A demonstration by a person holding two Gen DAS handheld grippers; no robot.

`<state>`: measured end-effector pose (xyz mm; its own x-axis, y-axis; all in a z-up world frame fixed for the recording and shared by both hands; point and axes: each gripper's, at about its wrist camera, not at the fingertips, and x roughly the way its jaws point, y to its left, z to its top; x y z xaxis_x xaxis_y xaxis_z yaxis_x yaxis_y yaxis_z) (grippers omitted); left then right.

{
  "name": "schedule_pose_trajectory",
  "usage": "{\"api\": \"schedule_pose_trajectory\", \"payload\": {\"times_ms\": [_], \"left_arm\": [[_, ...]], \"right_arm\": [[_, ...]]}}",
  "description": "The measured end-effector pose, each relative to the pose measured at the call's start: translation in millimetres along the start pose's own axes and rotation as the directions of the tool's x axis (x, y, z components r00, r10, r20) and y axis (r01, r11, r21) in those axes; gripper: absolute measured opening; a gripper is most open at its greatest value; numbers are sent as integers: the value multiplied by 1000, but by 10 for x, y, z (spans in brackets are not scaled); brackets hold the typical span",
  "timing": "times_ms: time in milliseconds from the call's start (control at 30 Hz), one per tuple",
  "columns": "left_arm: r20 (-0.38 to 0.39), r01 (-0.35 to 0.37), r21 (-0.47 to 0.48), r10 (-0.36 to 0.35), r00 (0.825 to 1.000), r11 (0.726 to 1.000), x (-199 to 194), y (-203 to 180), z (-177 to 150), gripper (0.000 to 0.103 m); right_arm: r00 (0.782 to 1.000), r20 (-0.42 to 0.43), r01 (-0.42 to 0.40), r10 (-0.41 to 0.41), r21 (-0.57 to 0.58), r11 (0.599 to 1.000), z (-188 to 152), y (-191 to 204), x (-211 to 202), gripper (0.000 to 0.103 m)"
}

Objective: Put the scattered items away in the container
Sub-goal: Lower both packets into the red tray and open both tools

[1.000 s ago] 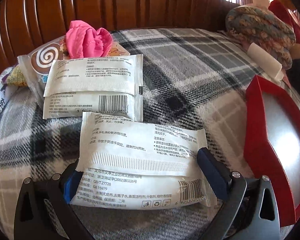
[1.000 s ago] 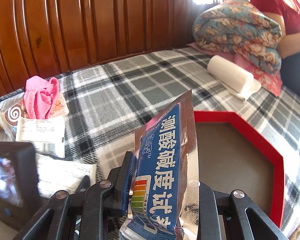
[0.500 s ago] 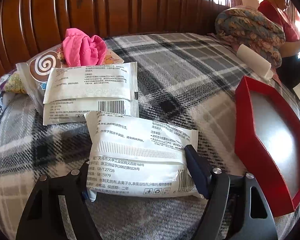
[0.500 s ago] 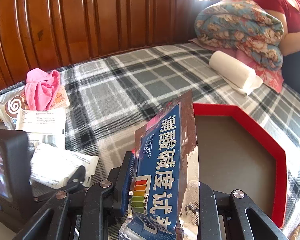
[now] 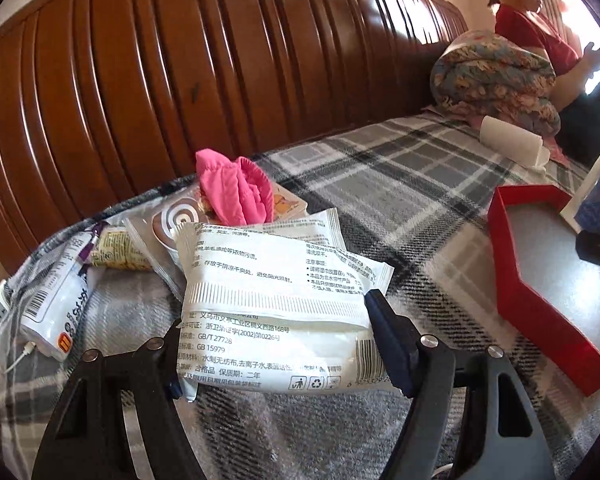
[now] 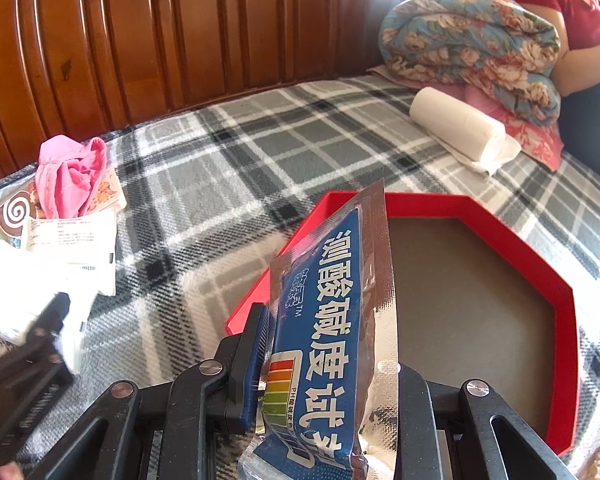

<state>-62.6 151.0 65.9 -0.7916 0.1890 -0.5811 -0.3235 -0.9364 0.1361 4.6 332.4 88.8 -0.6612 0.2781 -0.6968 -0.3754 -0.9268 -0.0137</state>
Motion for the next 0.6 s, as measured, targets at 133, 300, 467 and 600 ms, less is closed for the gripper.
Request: {"api": "schedule_pose_trajectory", "payload": {"times_ms": [133, 300, 467, 600], "left_arm": [[32, -10, -9, 10, 999, 1000, -107, 50, 99, 76], [55, 35, 100, -40, 998, 994, -171, -206, 171, 76], [3, 241, 140, -244, 970, 960, -149, -745, 342, 77], [-19, 370, 155, -372, 928, 916, -198, -1267, 439, 77]], "right_arm": [[1000, 2, -7, 7, 12, 1000, -16, -27, 17, 28], [1000, -3, 15, -15, 24, 1000, -38, -193, 50, 28], [996, -31, 82, -80, 64, 995, -117, -515, 88, 28], [993, -65, 105, -96, 153, 983, -207, -884, 112, 28]]}}
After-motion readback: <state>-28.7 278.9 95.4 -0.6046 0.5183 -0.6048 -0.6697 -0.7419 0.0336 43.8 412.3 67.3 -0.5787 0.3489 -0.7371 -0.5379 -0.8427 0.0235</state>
